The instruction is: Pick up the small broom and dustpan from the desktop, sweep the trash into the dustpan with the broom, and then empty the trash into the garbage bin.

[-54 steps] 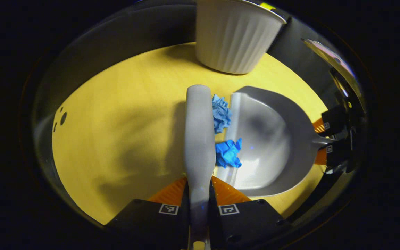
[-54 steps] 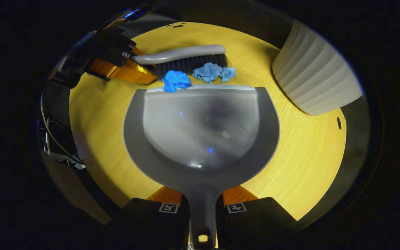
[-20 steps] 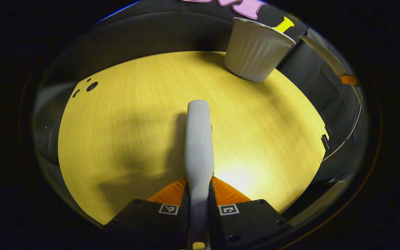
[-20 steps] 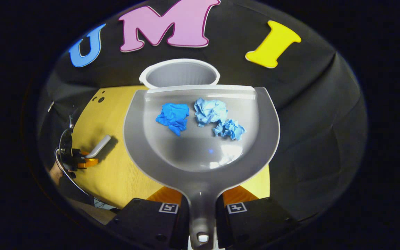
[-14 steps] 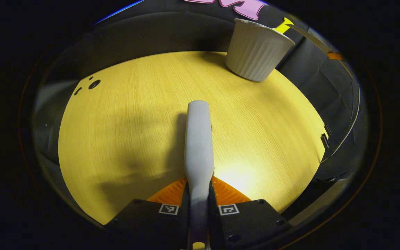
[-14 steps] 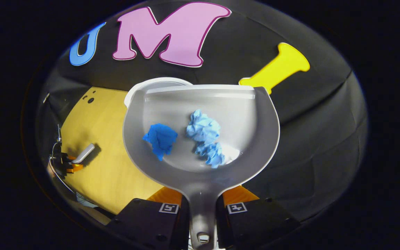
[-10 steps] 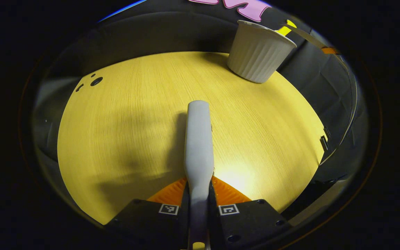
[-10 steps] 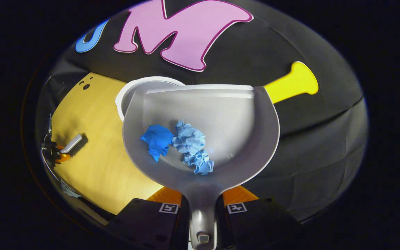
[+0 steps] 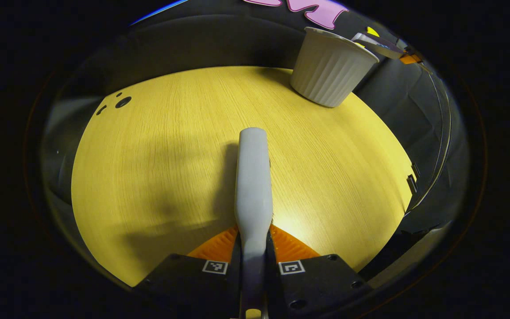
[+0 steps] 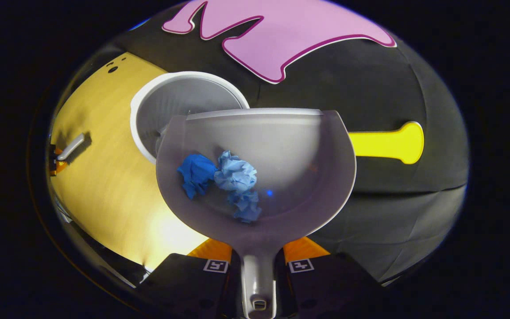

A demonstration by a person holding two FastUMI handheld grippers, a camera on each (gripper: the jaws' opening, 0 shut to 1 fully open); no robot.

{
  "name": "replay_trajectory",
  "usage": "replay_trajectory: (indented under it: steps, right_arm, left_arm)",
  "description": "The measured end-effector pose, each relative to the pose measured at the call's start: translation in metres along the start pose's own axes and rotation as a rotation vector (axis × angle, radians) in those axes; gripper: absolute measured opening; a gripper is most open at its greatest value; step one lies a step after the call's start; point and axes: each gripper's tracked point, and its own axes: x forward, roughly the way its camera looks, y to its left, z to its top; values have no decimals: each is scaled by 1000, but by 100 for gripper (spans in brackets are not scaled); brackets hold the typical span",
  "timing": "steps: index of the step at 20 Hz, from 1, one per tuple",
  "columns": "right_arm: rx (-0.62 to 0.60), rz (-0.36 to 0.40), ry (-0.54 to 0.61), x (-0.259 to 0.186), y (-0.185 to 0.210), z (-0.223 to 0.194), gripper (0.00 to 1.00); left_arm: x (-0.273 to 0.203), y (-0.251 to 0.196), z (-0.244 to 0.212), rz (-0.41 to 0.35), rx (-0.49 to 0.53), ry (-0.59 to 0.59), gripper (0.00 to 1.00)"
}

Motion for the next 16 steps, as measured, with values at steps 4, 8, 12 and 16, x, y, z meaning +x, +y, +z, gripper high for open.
replay_trajectory:
  steps: [4,8,12,16]
  right_arm:
    - [-42,3,30,-1,-4,-2,34]
    - [-193,-12,101,-3,-12,-4,34]
    - [-254,-22,111,0,-10,4,34]
    - [-298,-29,114,1,-11,13,34]
  left_arm:
    - [1,3,-2,-1,-11,-1,28]
    - [1,3,-3,0,-14,-4,28]
    - [1,4,-5,-4,-19,-4,28]
    - [2,4,-6,-5,-24,-5,27]
